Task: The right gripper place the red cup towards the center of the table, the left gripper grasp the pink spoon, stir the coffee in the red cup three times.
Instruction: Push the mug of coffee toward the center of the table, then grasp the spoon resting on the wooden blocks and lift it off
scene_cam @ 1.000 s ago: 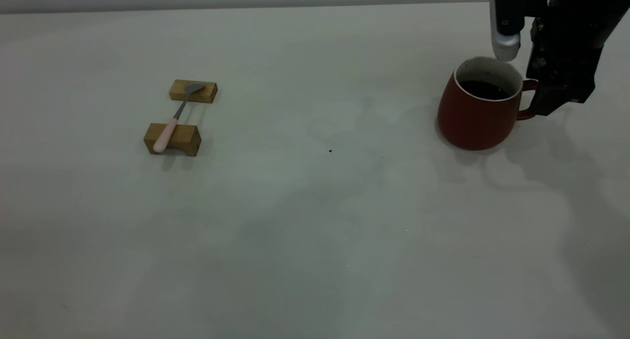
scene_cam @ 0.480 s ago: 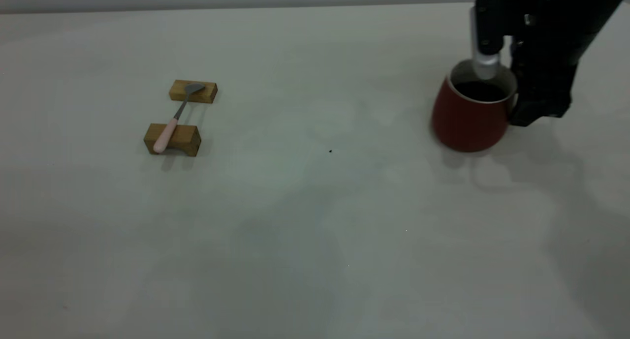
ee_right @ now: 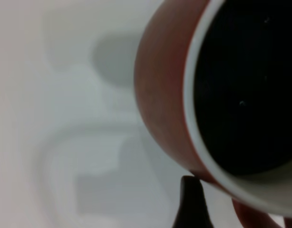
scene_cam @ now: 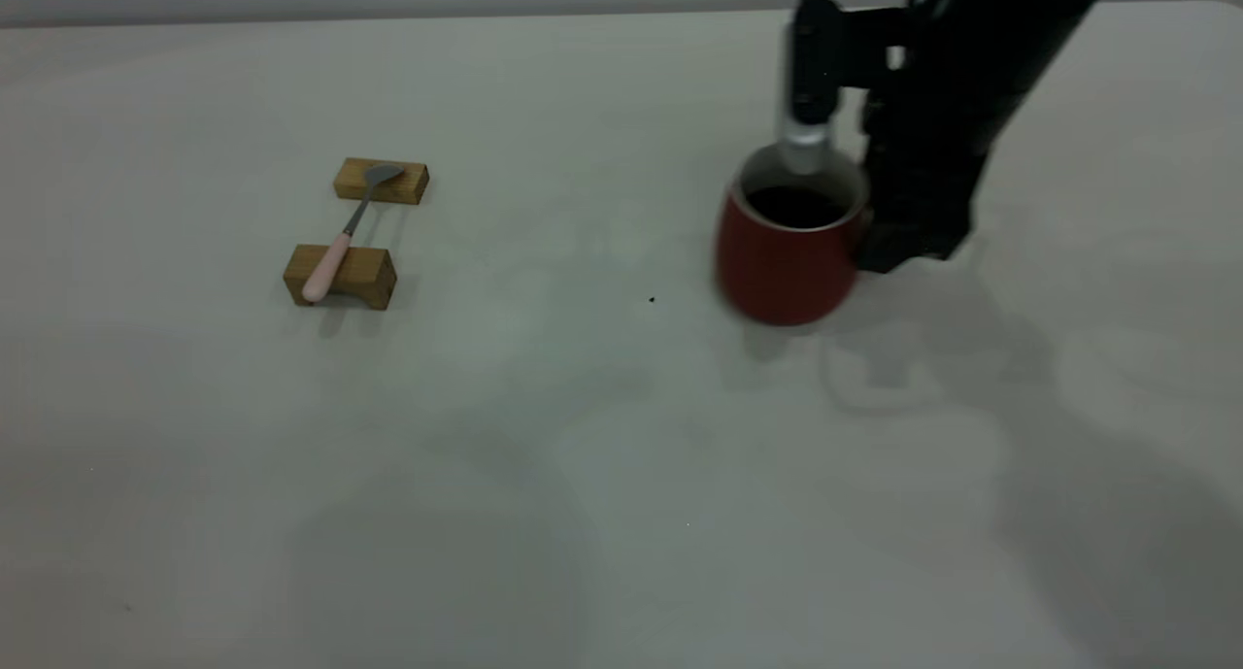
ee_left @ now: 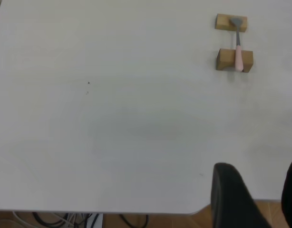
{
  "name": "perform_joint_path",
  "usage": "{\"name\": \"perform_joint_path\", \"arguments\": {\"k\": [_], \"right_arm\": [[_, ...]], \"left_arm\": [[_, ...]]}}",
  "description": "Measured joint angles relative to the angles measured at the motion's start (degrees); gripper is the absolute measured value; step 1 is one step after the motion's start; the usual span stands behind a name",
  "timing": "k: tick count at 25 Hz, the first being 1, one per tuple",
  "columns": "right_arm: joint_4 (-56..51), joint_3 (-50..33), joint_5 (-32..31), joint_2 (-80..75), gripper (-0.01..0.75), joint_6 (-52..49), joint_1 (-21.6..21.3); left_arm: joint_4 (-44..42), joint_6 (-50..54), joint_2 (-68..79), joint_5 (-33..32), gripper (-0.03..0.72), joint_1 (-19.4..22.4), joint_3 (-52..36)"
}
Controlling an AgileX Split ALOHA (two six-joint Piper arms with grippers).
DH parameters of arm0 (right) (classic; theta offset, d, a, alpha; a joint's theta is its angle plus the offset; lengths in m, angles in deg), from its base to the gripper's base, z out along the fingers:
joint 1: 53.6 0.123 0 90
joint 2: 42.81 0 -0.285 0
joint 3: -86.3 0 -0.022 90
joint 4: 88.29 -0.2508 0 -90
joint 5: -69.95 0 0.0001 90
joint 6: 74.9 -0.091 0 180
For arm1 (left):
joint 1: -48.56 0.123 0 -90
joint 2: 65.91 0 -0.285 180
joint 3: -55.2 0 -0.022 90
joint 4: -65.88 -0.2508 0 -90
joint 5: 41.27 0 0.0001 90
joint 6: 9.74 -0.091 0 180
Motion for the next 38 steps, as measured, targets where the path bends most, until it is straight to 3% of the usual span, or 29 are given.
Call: {"name": "perform_joint_path", "arguments": {"k": [10, 18, 22, 31, 35, 38], "right_arm": [[-13.4, 0.0, 4.5, -0.3, 0.591, 0.0, 6.7], [-16.6, -0.1, 1.0, 3.1, 0.591, -6.1, 5.8], [-13.3, -0.1, -8.4, 11.4, 0.591, -16.9, 2.3], [-3.0, -0.2, -43.3, 39.2, 0.591, -53.9, -6.1], [3.3, -0.2, -51.4, 49.1, 0.591, -64.8, -6.5], [7.2, -1.2, -52.4, 55.4, 0.591, -70.1, -6.5]], "left_arm": [[0.0, 0.0, 0.0, 0.0, 0.342, 0.0, 0.0], [0.0, 0.0, 0.0, 0.0, 0.342, 0.0, 0.0], [0.0, 0.0, 0.0, 0.0, 0.342, 0.0, 0.0], [0.0, 0.0, 0.0, 0.0, 0.342, 0.0, 0.0], [0.0, 0.0, 0.0, 0.0, 0.342, 0.0, 0.0], [0.0, 0.0, 0.0, 0.0, 0.342, 0.0, 0.0]]}}
